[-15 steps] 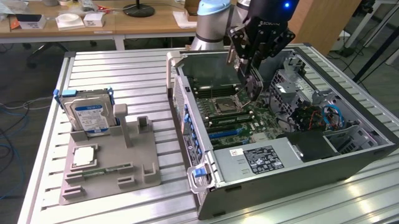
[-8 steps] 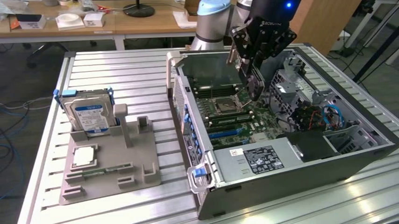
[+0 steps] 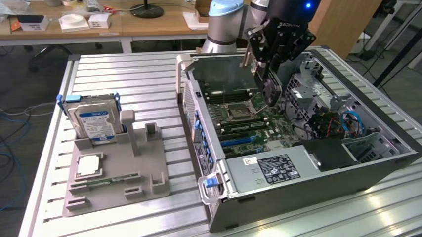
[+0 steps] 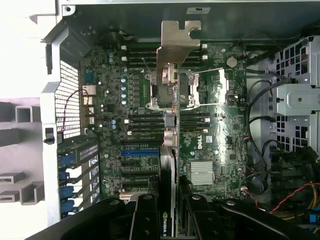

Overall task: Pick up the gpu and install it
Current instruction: 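Pick up the gpu and move the gpu toward the slot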

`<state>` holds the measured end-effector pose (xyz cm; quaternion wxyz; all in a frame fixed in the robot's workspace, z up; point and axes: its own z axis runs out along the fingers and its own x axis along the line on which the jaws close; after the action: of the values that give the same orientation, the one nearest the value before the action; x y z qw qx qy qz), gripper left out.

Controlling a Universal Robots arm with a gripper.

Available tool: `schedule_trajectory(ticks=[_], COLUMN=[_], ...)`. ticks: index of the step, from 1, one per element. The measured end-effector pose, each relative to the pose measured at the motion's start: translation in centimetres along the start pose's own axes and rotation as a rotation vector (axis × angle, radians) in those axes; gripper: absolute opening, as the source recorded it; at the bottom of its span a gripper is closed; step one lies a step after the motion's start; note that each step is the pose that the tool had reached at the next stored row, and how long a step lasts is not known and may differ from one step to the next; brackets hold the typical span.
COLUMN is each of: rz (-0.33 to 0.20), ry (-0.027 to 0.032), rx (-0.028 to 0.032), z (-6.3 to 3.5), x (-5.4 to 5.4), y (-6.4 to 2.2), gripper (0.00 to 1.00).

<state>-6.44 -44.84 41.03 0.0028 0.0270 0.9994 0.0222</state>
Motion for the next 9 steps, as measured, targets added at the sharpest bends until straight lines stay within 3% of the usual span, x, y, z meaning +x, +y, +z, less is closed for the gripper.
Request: schedule_trajectory(ticks=[9], rz=[-0.007], ry=[0.0003], rx=[-0.0002], z=[0.02], x=[-2.1], y=[0.12], gripper=[0.26])
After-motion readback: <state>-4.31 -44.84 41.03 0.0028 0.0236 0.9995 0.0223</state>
